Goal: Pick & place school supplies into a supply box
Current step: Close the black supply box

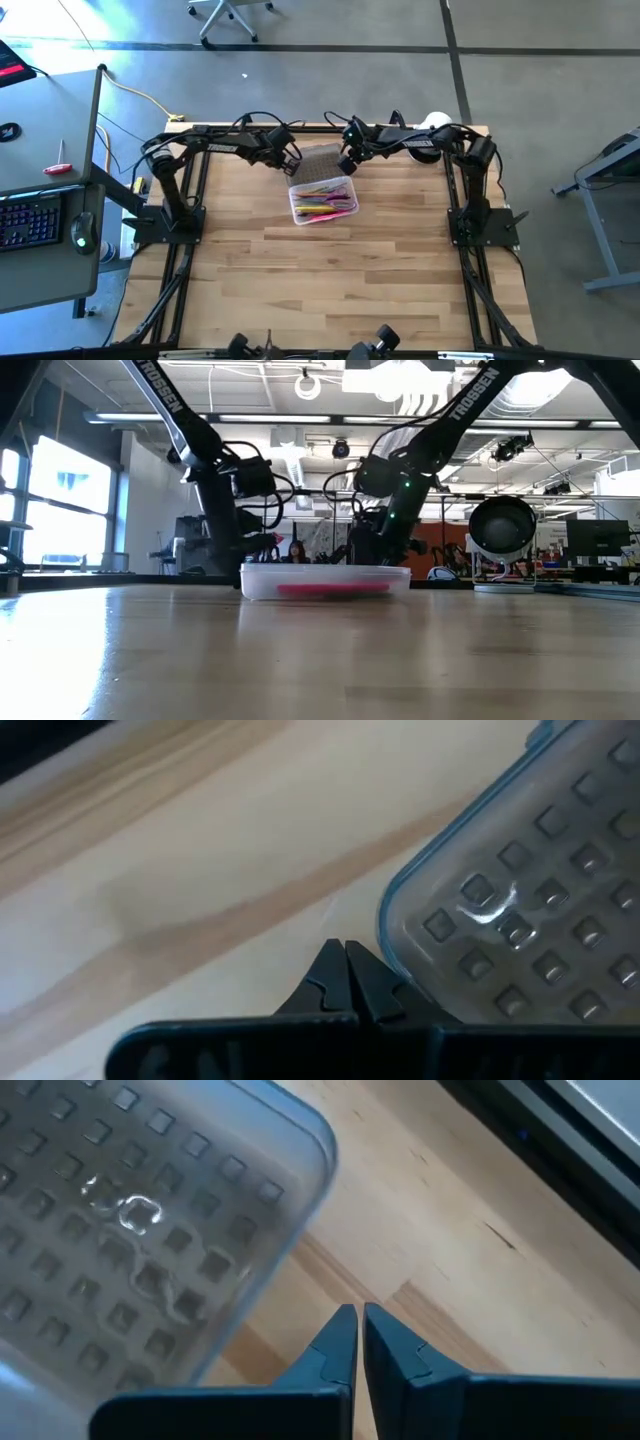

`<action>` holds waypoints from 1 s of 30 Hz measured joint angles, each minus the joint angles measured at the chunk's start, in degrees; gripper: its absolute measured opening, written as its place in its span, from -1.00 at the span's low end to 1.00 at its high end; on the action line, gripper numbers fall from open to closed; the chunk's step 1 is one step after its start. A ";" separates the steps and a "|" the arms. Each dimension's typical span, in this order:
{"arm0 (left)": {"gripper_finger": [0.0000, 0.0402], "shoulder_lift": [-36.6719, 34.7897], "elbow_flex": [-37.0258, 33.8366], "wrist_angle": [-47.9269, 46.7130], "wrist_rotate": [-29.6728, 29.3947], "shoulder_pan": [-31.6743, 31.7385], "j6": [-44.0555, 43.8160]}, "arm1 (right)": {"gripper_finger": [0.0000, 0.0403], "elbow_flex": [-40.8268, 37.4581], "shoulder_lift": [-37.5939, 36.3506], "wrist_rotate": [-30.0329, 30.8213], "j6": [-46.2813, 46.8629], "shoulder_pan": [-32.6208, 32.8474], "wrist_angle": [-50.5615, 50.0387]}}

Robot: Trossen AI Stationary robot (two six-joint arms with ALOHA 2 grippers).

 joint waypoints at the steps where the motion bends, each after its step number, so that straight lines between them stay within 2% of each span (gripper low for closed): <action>1: -0.95 0.07 -0.01 1.16 0.33 -0.08 0.21 | -1.00 0.00 0.33 -0.06 -0.04 0.00 0.33; 7: -0.91 0.44 -0.19 7.28 5.91 -0.02 0.47 | -1.00 -0.33 0.64 2.57 -2.04 1.49 0.99; 13: -0.95 0.44 -0.22 8.53 6.32 -0.06 0.60 | -1.00 -0.31 0.12 3.84 -3.89 1.31 1.86; 19: -0.90 0.44 -0.22 8.23 6.32 -0.08 1.89 | -1.00 -0.31 -3.02 5.06 -4.52 2.15 0.17; 25: -0.95 -0.33 -0.20 8.52 5.78 -0.50 3.46 | -1.00 -0.28 -6.44 7.21 -5.06 4.46 -3.32; 30: -0.94 -3.42 -0.17 8.55 0.35 -3.05 5.37 | -1.00 -0.26 -6.51 11.33 -5.64 6.16 -5.39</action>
